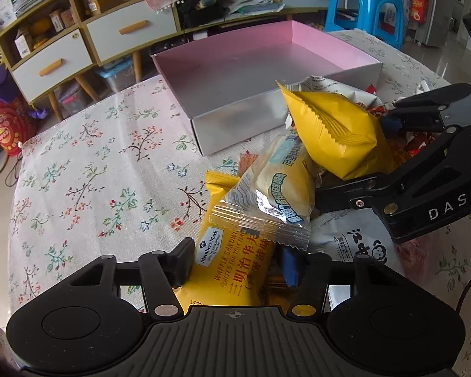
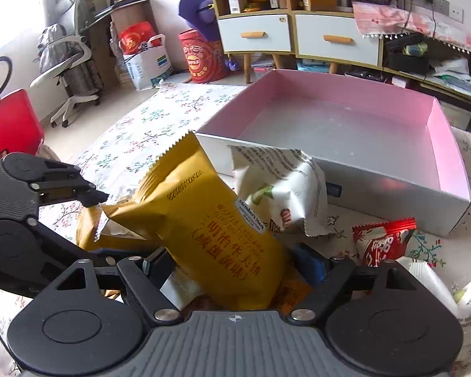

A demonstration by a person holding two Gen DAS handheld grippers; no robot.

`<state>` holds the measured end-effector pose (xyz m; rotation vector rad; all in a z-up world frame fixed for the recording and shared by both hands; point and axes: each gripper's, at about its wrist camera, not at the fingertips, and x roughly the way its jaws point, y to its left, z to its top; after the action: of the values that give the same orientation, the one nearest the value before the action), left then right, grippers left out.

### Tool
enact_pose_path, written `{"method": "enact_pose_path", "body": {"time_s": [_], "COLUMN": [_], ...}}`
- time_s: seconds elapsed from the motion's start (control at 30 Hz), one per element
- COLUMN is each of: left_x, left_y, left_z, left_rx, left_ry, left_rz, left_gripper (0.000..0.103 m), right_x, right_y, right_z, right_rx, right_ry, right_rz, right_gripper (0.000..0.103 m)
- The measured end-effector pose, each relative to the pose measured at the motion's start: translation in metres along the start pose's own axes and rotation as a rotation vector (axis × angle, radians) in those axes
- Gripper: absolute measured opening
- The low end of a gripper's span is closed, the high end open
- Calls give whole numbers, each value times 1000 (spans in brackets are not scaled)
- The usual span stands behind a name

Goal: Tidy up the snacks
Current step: 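Grasp a yellow waffle-sandwich pack with left gripper while right grasps tall yellow bag, then carry both yellow packs into the pink box and open both grippers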

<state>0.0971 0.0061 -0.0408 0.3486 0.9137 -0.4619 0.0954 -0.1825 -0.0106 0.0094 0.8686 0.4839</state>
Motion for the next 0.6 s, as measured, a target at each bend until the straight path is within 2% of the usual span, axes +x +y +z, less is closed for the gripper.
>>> {"method": "enact_pose_path", "body": {"time_s": [0.13, 0.33, 0.6], "left_x": [-2, -8, -21], "left_y": [1, 7, 21], "left_z": [1, 0, -2], "left_rx": [-55, -142, -231], "left_ry": [-2, 3, -14], "left_rz": [25, 49, 67], "left_gripper": [42, 40, 39], "right_x": [-2, -3, -11], "right_y": [-1, 0, -4], "right_z": [0, 2, 6], "right_rx": [16, 51, 129], "right_ry": [-2, -7, -15], "right_rz": [-23, -44, -29], "right_gripper": [60, 48, 33]}}
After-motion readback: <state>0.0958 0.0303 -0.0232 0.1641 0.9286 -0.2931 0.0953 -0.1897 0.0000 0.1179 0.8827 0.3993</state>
